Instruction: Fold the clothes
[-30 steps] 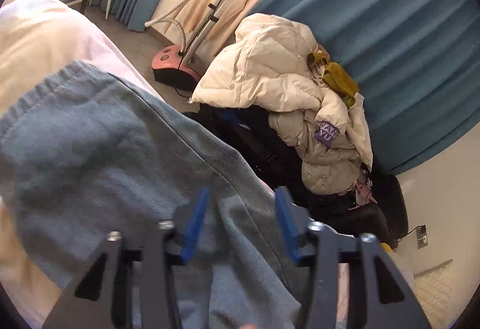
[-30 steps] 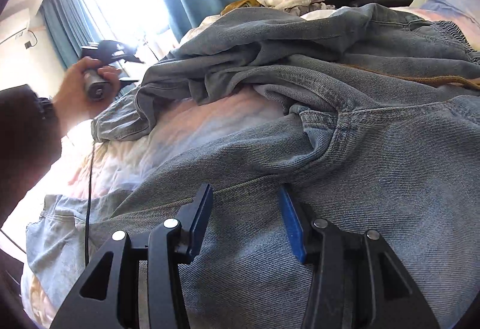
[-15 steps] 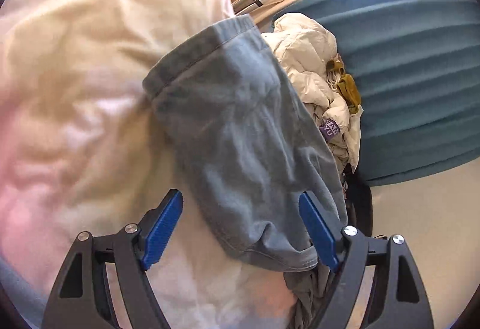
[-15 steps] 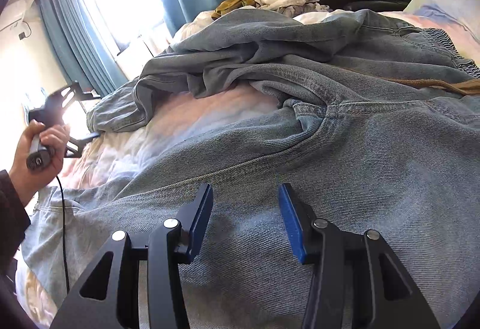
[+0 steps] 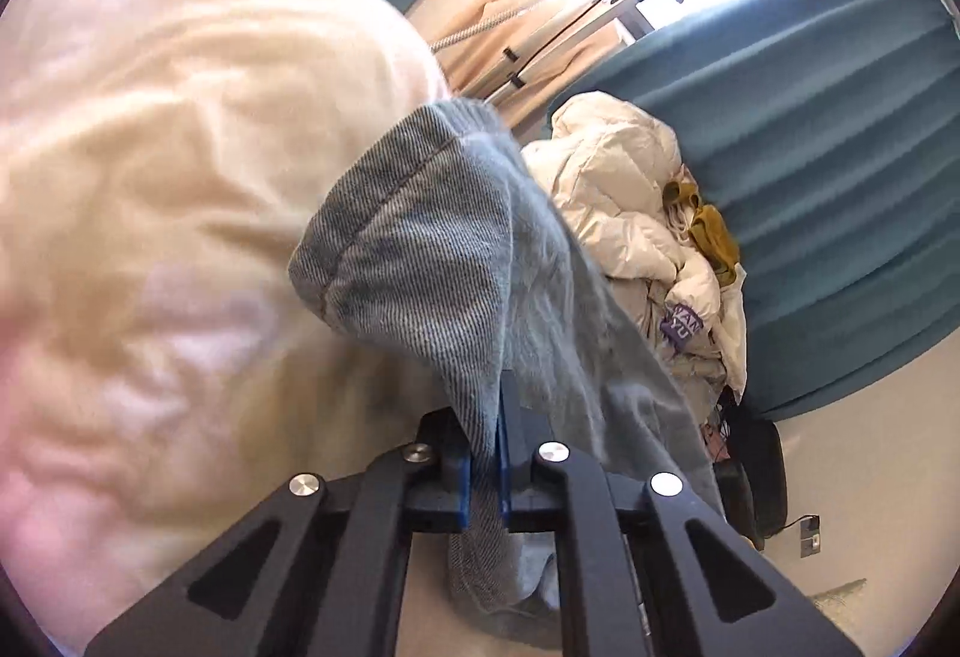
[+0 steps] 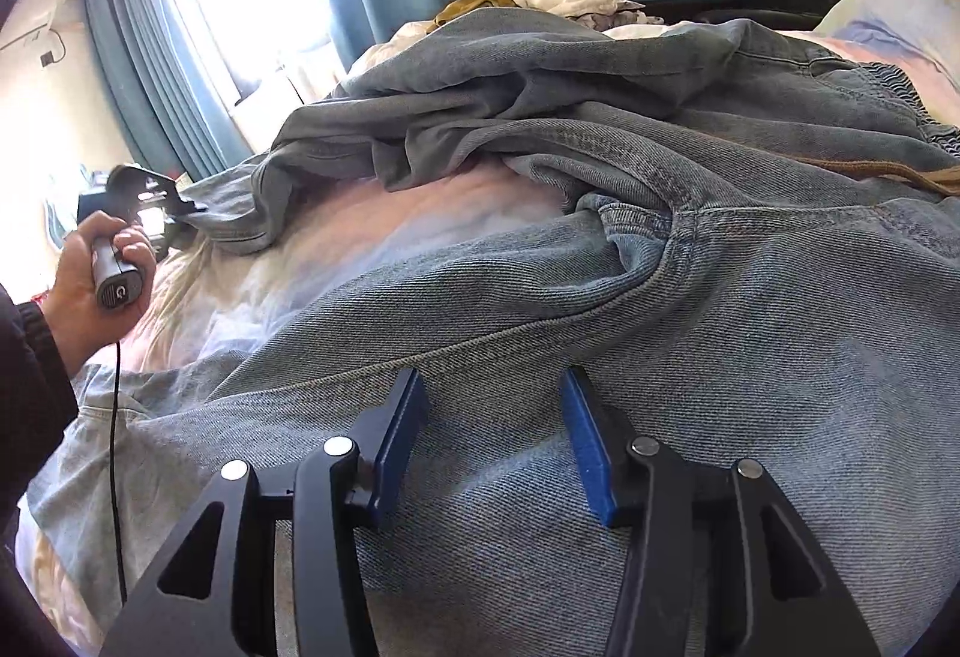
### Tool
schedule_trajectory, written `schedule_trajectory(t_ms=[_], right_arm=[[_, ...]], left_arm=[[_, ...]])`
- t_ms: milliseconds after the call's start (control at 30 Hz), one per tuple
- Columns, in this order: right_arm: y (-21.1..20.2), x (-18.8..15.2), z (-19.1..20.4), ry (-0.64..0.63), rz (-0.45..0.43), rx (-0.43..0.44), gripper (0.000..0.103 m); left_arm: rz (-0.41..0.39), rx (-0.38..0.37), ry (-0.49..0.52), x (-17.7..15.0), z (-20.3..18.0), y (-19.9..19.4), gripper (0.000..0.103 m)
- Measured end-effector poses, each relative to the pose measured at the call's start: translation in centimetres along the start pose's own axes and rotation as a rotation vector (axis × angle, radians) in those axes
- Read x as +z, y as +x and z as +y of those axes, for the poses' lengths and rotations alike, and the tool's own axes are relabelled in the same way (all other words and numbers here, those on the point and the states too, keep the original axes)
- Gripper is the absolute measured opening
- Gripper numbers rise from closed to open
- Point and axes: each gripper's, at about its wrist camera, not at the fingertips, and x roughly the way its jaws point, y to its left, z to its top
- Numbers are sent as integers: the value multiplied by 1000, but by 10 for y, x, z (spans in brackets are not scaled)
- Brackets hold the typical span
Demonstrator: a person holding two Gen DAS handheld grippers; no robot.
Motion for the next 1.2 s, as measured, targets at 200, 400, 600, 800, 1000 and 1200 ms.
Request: schedule_trajectory(t_ms=[200, 400, 600, 800, 1000, 1200], right_arm=[[6, 5, 8, -2, 2, -1, 48], [5, 6, 13, -8, 7, -5, 48], [4, 3, 14, -9, 13, -6, 48], [4, 1, 13, -12, 13, -6, 48], [8, 3, 7, -14, 13, -8, 48], [10, 2, 6, -21, 11, -14, 49]], left_arm=[[-124, 21, -43, 60, -6, -64, 5], [-193, 113, -40, 104, -4, -130, 5], [-149, 225, -51, 103, 44, -133, 5], [-49, 274, -95, 47, 130, -107, 5], [-44, 182, -179, 28, 170, -110, 5], [-69, 149, -152, 57, 116, -103, 5]])
